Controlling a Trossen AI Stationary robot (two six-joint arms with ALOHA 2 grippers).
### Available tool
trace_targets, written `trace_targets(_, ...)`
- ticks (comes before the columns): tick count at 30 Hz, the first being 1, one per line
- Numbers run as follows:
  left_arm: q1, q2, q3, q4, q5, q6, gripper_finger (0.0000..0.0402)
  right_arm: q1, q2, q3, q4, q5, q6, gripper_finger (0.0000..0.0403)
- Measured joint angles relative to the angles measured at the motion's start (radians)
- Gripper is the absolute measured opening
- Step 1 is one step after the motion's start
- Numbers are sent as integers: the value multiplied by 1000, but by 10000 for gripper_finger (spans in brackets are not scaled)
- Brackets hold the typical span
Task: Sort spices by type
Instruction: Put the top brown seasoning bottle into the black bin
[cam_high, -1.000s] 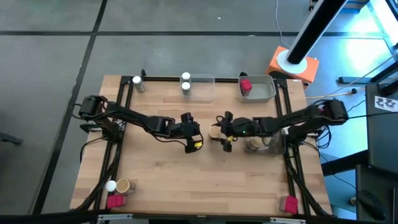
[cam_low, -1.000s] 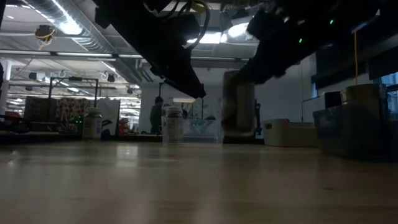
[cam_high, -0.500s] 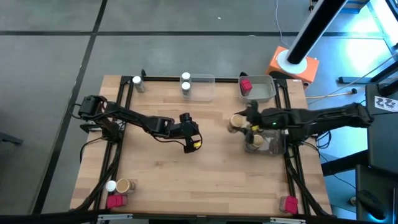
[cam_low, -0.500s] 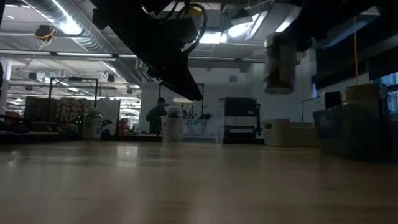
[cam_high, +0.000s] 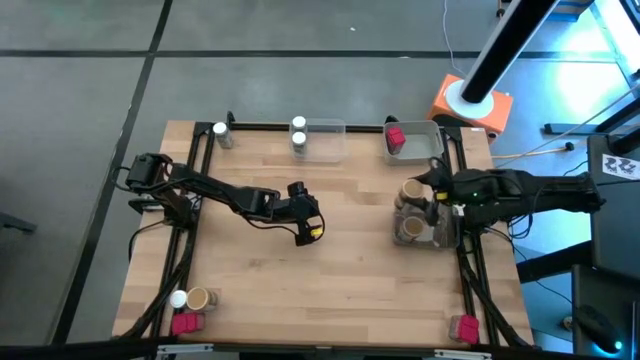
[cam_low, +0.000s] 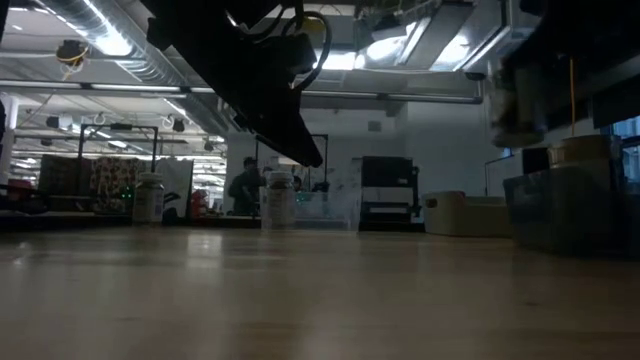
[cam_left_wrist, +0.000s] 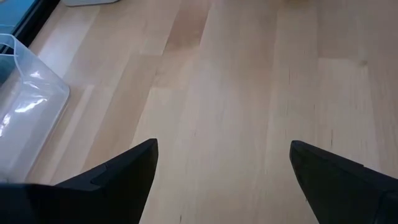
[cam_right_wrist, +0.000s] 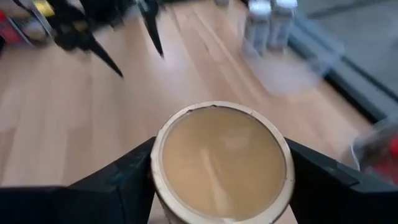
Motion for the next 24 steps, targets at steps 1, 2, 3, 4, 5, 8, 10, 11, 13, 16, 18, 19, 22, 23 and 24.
trace_targets(1,0,0,0,1,0,0,347,0,-2,0,-25,0,18,282)
trace_targets(2,0,0,0,1,0,0,347,0,-3,0,-44,0,34,282)
trace_targets(3,0,0,0,1,0,0,347,0,-3,0,-61,0,49,282)
trace_targets(4,0,0,0,1,0,0,347,0,-3,0,-77,2,62,282)
trace_targets(5,0,0,0,2,0,0,347,0,-2,0,-92,6,71,282)
trace_targets(8,0,0,0,2,0,0,347,0,6,0,-127,14,81,282)
trace_targets(10,0,0,0,2,0,0,347,0,11,0,-127,15,85,282)
trace_targets(11,0,0,0,2,0,0,347,0,14,0,-129,15,88,282)
trace_targets(13,0,0,0,2,0,0,347,0,21,-1,-146,13,98,282)
trace_targets(16,0,0,0,1,0,0,347,0,37,-30,-141,8,101,282)
trace_targets(18,0,0,0,-1,0,0,347,0,38,-63,-135,9,109,282)
trace_targets(19,0,0,0,-1,0,0,347,0,38,-77,-126,8,110,282)
trace_targets(22,0,0,0,1,0,3,347,0,38,-91,-91,8,113,282)
trace_targets(23,0,0,0,2,0,3,347,0,37,-91,-87,8,115,282)
trace_targets(24,0,0,0,2,0,3,347,0,39,-91,-84,8,115,282)
